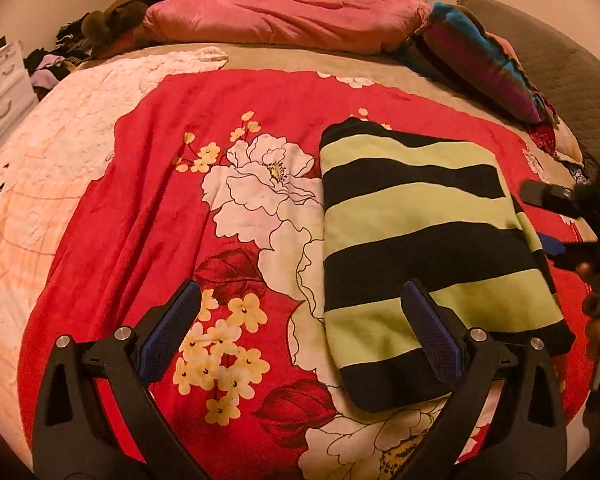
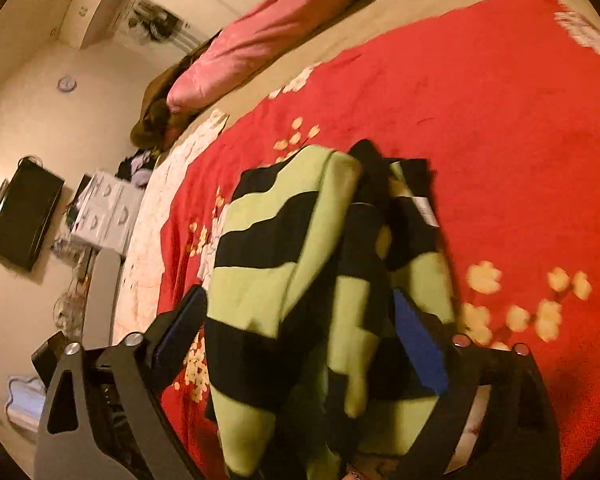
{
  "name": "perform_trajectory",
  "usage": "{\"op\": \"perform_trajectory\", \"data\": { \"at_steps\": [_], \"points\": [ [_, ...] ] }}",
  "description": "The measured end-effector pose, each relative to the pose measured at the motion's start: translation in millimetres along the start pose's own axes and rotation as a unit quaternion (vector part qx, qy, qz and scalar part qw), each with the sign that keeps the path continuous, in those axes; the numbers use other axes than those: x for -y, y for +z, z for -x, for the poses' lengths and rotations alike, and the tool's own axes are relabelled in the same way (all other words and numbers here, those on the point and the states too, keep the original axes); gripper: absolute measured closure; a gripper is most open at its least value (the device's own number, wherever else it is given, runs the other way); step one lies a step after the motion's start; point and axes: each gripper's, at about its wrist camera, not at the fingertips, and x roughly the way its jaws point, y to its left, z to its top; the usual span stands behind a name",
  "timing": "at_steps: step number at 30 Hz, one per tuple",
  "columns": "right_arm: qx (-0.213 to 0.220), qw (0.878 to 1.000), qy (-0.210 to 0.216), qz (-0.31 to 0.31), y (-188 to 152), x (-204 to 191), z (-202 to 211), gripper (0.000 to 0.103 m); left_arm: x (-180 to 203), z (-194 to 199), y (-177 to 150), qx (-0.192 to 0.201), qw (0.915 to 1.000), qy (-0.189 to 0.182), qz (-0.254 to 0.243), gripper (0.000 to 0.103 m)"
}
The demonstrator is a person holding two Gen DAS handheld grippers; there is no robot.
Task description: Fold small clothes
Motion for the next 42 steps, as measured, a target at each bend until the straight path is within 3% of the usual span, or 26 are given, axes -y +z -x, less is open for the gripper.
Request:
{"op": "perform_trajectory", "data": {
  "at_steps": [2, 4, 5, 10, 16, 20, 22, 26, 29, 30, 33, 37, 40, 42],
  "points": [
    [-0.007, 1.000, -0.019, 0.009, 4, -3, -9, 0.028, -1, -2, -1, -0.002, 1.0000, 0.001, 0.001, 0.009],
    [-0.018, 0.999, -0.030, 0.023, 5, -7, -18, 0.048, -1, -4, -1, -0.005, 1.0000, -0.001, 0.001, 0.009],
    [-0.019, 0.998, -0.040, 0.034, 5, -9, -20, 0.050, -1, -5, -1, -0.006, 1.0000, 0.000, 0.001, 0.009],
    [0.001, 0.996, -0.048, 0.072, 5, -19, -14, 0.078, 0, -7, -2, -0.008, 1.0000, -0.004, 0.000, 0.009],
    [0.035, 0.985, -0.048, 0.160, 4, -54, 4, 0.085, 4, -5, -4, -0.004, 0.9999, -0.011, -0.008, 0.009],
    [0.063, 0.981, -0.041, 0.177, 17, -64, 21, 0.087, 6, -6, -7, -0.004, 0.9998, -0.018, -0.009, 0.009],
    [0.065, 0.980, -0.063, 0.177, 22, -51, 22, 0.087, 8, -8, -8, -0.007, 0.9997, -0.023, -0.008, 0.009],
    [0.015, 0.983, -0.123, 0.133, 21, -7, -9, 0.085, 10, -15, -12, -0.019, 0.9993, -0.031, -0.008, 0.009],
    [0.033, 0.984, -0.128, 0.120, 13, 15, -10, 0.070, 9, -16, -14, -0.021, 0.9992, -0.032, -0.008, 0.009],
    [0.042, 0.983, -0.135, 0.116, 12, 18, -7, 0.055, 9, -16, -14, -0.021, 0.9992, -0.032, -0.007, 0.009],
    [0.065, 0.984, -0.132, 0.097, 7, 18, 14, 0.048, 7, -14, -14, -0.019, 0.9993, -0.034, -0.002, 0.009],
    [0.103, 0.971, -0.123, 0.176, -21, -18, 48, 0.048, 9, -11, -12, -0.010, 0.9992, -0.038, -0.004, 0.009],
    [0.070, 0.972, -0.097, 0.204, -44, -29, 45, 0.048, 14, -10, -13, -0.010, 0.9991, -0.038, -0.013, 0.009],
    [0.041, 0.969, -0.123, 0.210, -54, -25, 29, 0.049, 16, -13, -15, -0.017, 0.9991, -0.036, -0.017, 0.009]
  ]
}}
